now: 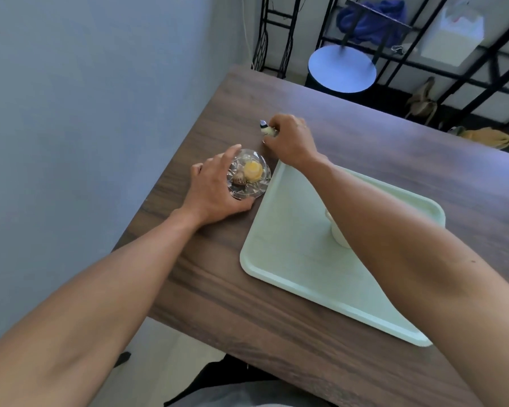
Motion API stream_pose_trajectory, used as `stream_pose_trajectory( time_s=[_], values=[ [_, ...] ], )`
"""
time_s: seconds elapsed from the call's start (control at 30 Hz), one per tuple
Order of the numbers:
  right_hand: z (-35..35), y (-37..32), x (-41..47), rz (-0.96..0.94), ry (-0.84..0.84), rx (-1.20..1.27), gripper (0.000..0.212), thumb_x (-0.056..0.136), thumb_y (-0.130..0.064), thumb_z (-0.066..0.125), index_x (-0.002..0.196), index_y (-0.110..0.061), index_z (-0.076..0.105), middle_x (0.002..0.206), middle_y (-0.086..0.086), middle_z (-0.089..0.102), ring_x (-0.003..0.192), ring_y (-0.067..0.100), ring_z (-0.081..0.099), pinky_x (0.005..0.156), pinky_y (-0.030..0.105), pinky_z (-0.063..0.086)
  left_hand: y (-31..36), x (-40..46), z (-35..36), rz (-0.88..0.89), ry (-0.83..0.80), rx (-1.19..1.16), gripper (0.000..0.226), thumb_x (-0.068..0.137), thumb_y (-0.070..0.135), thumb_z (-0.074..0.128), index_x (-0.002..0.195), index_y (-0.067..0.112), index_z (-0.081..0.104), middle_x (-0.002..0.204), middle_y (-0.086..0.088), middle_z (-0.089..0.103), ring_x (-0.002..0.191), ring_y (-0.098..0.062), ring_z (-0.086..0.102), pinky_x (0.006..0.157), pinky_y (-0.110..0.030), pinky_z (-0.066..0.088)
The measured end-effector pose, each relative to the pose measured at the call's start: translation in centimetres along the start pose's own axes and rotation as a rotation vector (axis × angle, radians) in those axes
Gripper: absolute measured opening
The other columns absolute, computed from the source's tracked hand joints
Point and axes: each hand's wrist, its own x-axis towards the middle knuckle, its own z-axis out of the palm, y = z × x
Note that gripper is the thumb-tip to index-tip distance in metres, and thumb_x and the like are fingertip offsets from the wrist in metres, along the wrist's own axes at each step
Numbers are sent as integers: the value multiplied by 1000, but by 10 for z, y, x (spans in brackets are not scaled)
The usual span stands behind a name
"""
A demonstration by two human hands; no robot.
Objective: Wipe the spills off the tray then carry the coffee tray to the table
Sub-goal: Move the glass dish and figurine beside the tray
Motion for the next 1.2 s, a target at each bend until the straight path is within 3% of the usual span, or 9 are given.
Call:
stream_pose_trajectory(
  time_s=[0.27, 0.4, 0.67, 0.87, 1.0, 1.2],
  values=[
    [-13, 16, 6, 34, 87, 51, 19, 85, -25, 68, 97, -10, 72, 92, 7, 70, 87, 28, 62, 76, 42, 54, -9, 34, 5, -48, 15, -38, 114, 58, 64, 76, 155, 28, 27, 136, 0, 56, 126, -24, 52, 103, -40, 29],
    [-22, 33, 7, 123, 152, 39, 22, 84, -28, 67, 101, -14, 69, 94, 5, 67, 86, 27, 59, 71, 36, 48, -7, 61, 8, -70, -12, -68, 116, 58, 64, 76, 156, 25, 26, 139, -4, 56, 128, -29, 51, 105, -44, 31],
    [-43, 68, -5, 326, 283, 57, 20, 84, -28, 68, 92, -12, 61, 88, 4, 63, 84, 27, 58, 72, 37, 48, 19, 117, 23, -12, -122, -111, 122, 56, 70, 72, 157, 21, 25, 145, -9, 53, 133, -33, 48, 110, -50, 34],
    [-49, 77, -17, 392, 255, 50, 36, 82, -27, 70, 113, -10, 66, 105, 9, 69, 100, 29, 63, 87, 41, 53, 32, 141, 34, 33, -160, -128, 119, 59, 68, 76, 157, 22, 27, 147, -7, 52, 135, -33, 48, 108, -51, 36],
    [-51, 78, -18, 432, 226, 77, 22, 79, -28, 68, 94, -15, 76, 89, 6, 71, 88, 28, 66, 79, 37, 55, 28, 149, 34, 53, -191, -154, 116, 62, 58, 85, 157, 24, 27, 150, -6, 50, 138, -29, 46, 110, -52, 36],
    [-53, 85, -18, 422, 199, 106, 22, 82, -28, 71, 96, -12, 76, 90, 7, 73, 86, 26, 67, 77, 37, 57, 28, 154, 32, 36, -194, -156, 113, 61, 53, 81, 156, 26, 26, 153, -2, 46, 140, -22, 45, 111, -52, 33]
  ],
)
